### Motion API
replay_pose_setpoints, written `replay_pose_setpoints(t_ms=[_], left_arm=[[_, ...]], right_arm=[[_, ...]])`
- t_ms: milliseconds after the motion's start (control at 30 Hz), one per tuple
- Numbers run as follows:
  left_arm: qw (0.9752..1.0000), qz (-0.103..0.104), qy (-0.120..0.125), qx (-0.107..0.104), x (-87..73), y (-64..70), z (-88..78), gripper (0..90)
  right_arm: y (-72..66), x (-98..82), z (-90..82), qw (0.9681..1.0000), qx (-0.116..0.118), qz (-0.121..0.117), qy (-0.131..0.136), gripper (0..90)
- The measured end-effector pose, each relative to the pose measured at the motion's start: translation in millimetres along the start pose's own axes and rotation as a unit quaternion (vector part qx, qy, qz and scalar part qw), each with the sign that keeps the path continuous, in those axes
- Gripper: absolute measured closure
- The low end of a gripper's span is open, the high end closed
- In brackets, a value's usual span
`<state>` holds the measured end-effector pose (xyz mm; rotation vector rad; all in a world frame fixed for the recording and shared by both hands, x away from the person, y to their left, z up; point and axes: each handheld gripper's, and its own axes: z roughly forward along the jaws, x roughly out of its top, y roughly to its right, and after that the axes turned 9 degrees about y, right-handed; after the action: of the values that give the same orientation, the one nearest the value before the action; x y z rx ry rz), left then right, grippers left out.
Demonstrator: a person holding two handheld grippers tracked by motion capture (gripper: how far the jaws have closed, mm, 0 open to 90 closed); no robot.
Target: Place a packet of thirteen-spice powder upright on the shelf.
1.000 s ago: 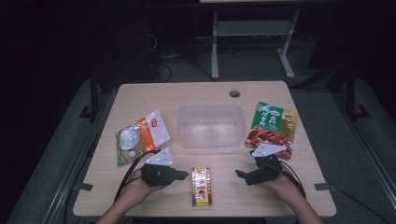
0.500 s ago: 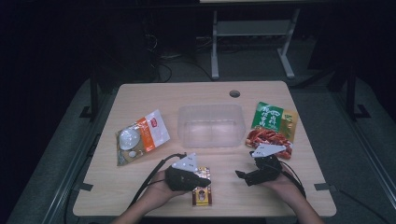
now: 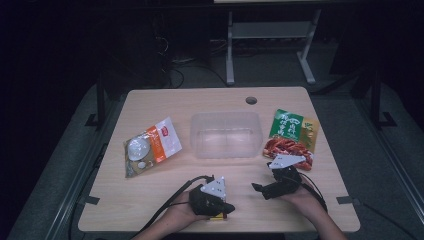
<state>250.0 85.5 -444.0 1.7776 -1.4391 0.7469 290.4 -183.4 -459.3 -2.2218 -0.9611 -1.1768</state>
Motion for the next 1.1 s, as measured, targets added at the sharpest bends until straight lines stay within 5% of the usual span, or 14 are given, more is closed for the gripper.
replay_pose_setpoints(t_ms=[333,1100], left_arm=[[0.9999,-0.003,-0.016,0.000,-6.2,0.9,-1.8,89.7],[0.9960,-0.004,-0.056,0.069,-31.7,-7.9,-50.9,89.7]], right_arm=[[0.5,-0.1,-0.3,1.0000,0.001,0.001,0.000,6.2],[1.5,-0.9,0.2,0.9999,-0.009,0.006,-0.005,6.2]])
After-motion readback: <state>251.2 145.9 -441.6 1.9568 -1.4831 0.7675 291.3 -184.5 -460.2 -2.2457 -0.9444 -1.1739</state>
